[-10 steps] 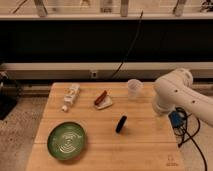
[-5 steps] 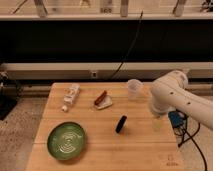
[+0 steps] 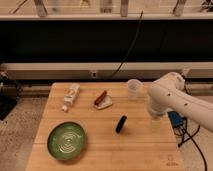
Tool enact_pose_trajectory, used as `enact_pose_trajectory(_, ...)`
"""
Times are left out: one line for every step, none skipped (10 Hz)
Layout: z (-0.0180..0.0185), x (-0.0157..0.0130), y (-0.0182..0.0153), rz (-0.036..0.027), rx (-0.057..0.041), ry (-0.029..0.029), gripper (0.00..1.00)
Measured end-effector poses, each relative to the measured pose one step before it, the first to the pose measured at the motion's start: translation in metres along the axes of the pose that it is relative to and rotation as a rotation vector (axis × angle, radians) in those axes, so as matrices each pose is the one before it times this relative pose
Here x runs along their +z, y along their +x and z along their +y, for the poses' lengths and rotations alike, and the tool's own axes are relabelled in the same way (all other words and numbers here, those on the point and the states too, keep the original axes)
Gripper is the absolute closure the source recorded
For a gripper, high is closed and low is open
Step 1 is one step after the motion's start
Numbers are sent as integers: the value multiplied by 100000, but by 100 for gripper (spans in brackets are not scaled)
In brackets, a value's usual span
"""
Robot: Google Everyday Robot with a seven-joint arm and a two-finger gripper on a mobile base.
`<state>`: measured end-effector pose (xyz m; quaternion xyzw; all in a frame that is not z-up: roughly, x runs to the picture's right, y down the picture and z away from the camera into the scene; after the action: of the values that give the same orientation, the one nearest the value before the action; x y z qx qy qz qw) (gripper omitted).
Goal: Knock the eraser over
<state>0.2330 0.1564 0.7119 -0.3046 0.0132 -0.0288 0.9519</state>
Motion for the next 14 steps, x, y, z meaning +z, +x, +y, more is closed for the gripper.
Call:
enact_pose_trajectory(-34, 219, -116, -172, -287, 18, 26)
enact_pose_trajectory(7, 87, 11, -20, -35, -22, 28)
enact_pose_trajectory(0, 100, -31, -68, -53, -12, 34)
enact_pose_trajectory(18, 126, -61, -136, 43, -47, 40)
enact_pose_trajectory(-30, 106, -39, -52, -30, 112, 44)
enact_pose_trajectory(21, 203, -150, -157, -158, -136, 52)
enact_pose_trajectory(-7, 51, -1, -89, 40, -26, 59)
enact_pose_trajectory(14, 108, 73, -82, 131, -111, 62)
enact_pose_trajectory(-31, 161, -138, -184, -278, -54, 69)
enact_pose_trajectory(-23, 336, -174, -4, -989, -69, 79)
enact_pose_trajectory(-78, 456, -856, -383, -1590, -10, 91)
enact_pose_trajectory(-116, 382, -813, -413, -1389, -173, 97)
enact_pose_trajectory(29, 358, -384, -119, -1069, -134, 99)
enact_pose_trajectory(64, 87, -82, 5, -758, -139, 99)
